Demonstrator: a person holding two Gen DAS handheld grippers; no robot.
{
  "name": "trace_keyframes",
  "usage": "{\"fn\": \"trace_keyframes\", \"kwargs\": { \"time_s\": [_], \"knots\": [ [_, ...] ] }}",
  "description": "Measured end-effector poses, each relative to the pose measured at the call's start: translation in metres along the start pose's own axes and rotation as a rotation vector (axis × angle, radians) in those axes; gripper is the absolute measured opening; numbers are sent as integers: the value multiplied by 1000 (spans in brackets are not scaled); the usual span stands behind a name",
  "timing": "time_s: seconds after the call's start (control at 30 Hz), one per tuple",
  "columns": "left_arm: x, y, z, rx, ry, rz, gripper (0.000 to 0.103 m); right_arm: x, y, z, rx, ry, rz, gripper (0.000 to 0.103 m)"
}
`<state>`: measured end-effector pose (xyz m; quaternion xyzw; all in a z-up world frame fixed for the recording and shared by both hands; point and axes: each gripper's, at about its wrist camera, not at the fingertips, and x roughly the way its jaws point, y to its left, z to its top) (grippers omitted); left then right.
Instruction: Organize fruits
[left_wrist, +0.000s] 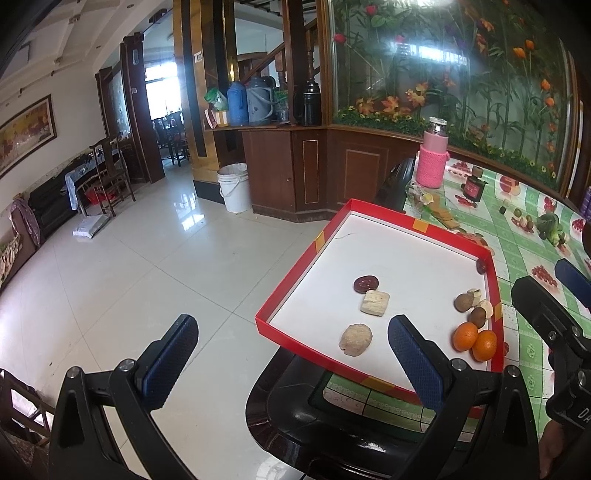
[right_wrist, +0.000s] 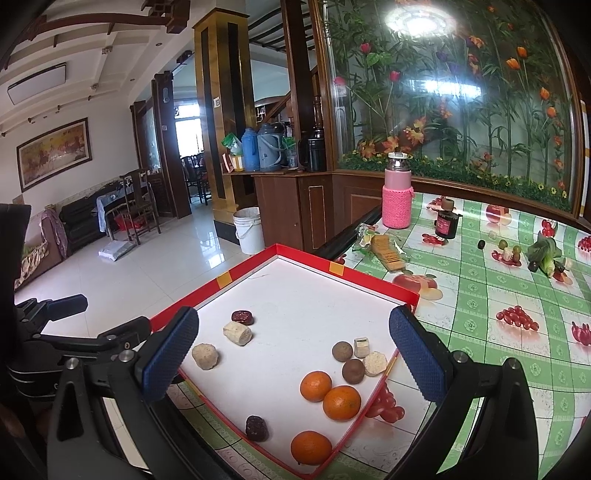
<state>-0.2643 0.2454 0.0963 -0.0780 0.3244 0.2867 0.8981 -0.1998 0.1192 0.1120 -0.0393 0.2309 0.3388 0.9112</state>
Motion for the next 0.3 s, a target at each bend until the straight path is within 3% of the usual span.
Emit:
{"fn": "trace_keyframes", "kwargs": {
  "time_s": [0.3],
  "knots": [
    [-4,-11,4,8,-19,14,103,1,-4,-1,14,6,15,103]
  ]
}}
